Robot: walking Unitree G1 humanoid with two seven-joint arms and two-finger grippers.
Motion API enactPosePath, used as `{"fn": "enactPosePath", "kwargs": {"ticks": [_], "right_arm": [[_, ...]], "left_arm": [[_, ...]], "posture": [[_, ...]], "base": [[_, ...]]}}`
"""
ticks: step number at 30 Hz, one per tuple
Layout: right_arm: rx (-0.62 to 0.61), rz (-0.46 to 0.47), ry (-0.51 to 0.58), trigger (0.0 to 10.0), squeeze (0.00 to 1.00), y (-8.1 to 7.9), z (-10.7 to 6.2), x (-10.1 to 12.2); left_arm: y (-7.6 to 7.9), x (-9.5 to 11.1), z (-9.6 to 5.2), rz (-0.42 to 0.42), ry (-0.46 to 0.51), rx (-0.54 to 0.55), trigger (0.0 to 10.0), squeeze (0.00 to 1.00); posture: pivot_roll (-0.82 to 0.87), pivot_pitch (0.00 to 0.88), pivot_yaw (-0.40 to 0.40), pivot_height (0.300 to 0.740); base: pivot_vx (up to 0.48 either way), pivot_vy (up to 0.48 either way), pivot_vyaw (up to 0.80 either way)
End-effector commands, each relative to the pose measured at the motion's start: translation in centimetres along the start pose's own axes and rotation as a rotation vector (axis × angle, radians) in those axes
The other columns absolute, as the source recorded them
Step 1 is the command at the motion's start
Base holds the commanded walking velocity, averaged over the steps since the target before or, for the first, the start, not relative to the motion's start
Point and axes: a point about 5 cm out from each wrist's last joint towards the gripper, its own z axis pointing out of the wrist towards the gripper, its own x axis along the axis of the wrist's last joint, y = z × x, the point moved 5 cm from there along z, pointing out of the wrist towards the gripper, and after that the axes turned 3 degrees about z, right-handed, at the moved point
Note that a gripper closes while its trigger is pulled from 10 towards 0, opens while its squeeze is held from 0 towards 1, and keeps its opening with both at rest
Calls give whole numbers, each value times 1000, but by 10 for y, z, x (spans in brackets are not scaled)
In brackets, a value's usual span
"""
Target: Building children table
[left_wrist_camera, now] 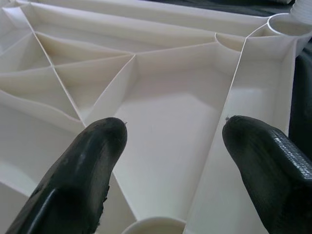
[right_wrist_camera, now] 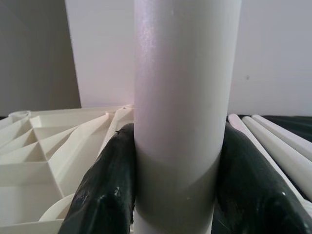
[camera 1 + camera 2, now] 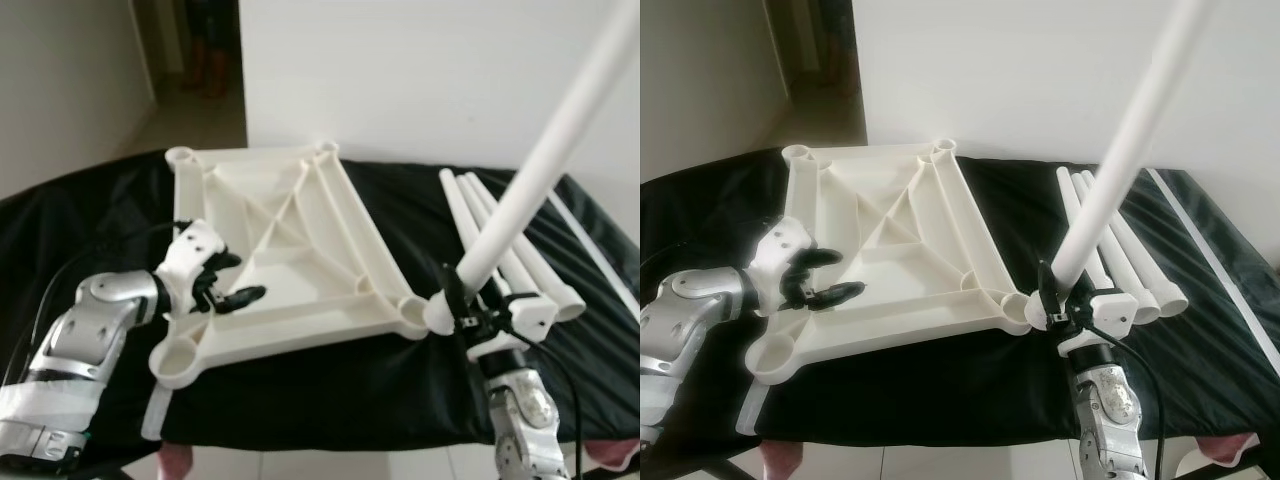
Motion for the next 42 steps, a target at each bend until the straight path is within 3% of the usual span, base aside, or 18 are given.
{"fn": "enactPosePath", "kwargs": {"ticks": [1, 5, 9, 13, 24, 28, 30, 42], "right_arm": [[-81, 57, -268, 10000, 0, 12, -37, -60], [-63, 48, -258, 10000, 0, 9, -35, -59], [-31, -2, -155, 10000, 0, 7, -9, -25], [-8, -41, -73, 10000, 0, 7, 5, 3], [-8, -89, 74, 10000, 0, 1, 29, 53], [-23, -86, 88, 10000, 0, 1, 31, 60], [-82, -86, 106, 10000, 0, 8, 36, 69], [-153, -175, 8, 10000, 0, 16, 51, 64]], "left_arm": [[-5, 1, -1, 12, -6, 20, 10000, 0], [-5, 1, -1, 13, -6, 20, 10000, 0], [-8, 2, 0, 16, -2, 28, 10000, 0], [-7, 6, 3, 10, 24, 42, 10000, 0], [2, 20, 17, -21, 116, 63, 10000, 0], [3, 21, 21, -52, 131, 75, 10000, 0], [6, 31, 27, -72, 185, 108, 10000, 0], [21, 60, 49, -149, 317, 108, 10000, 0]], "posture": [[92, 15, 22, 740], [92, 15, 22, 740], [92, 14, 20, 740], [86, 13, 9, 740], [83, 7, -12, 740], [84, 5, -13, 740], [85, 5, -20, 740], [75, 0, -23, 740]], "base": [[0, 0, 0], [0, 0, 0], [0, 0, 0], [0, 0, 0], [0, 0, 0], [0, 0, 0], [0, 0, 0], [0, 0, 0]]}}
